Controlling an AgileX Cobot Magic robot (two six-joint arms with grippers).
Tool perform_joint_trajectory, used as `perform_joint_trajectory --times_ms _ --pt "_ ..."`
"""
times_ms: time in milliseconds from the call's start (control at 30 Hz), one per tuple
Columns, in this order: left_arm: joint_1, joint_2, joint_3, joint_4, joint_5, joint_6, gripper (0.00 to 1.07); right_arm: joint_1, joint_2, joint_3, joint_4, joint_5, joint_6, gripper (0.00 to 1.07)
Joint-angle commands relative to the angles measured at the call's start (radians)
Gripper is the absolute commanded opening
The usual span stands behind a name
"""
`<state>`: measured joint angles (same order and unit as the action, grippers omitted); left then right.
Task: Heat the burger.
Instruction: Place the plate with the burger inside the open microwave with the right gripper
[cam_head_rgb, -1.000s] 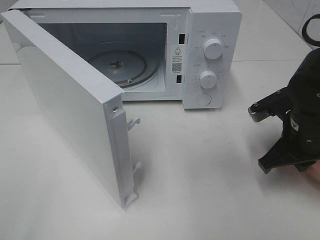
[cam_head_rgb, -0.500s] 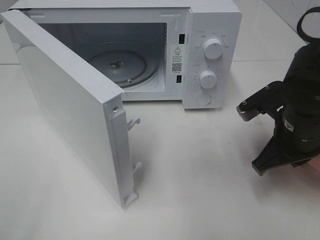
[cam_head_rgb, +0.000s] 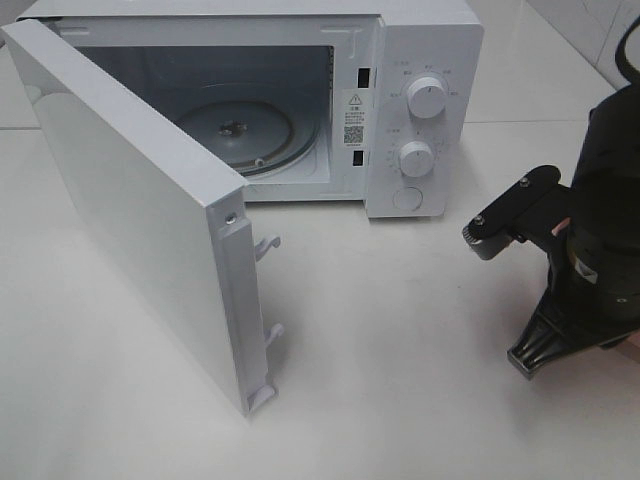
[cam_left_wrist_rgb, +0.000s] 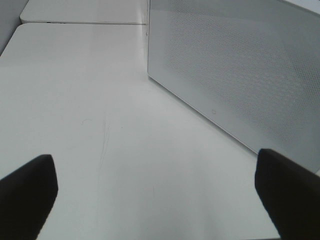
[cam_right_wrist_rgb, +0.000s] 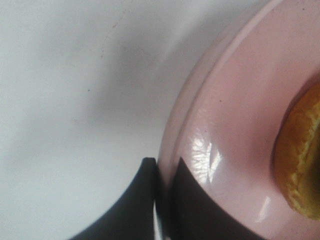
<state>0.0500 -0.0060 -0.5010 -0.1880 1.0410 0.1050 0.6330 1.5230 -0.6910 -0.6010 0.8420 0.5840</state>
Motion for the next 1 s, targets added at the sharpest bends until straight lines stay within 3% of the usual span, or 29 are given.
perform_joint_trajectory --times_ms 33,467,1000 --pt "-0.001 -0.017 0.002 -0.004 -0.003 -0.005 1.00 0.026 -0.030 0.023 -0.047 0.042 -0.003 0.00" --pt "-0.001 -0.017 0.002 -0.004 -0.003 -0.005 1.00 0.176 -0.160 0.100 -0.047 0.105 -0.003 0.00" --pt "-0.001 -0.017 0.002 -0.004 -0.003 -0.005 1.00 0.370 -0.210 0.108 -0.052 0.175 -0.093 0.00"
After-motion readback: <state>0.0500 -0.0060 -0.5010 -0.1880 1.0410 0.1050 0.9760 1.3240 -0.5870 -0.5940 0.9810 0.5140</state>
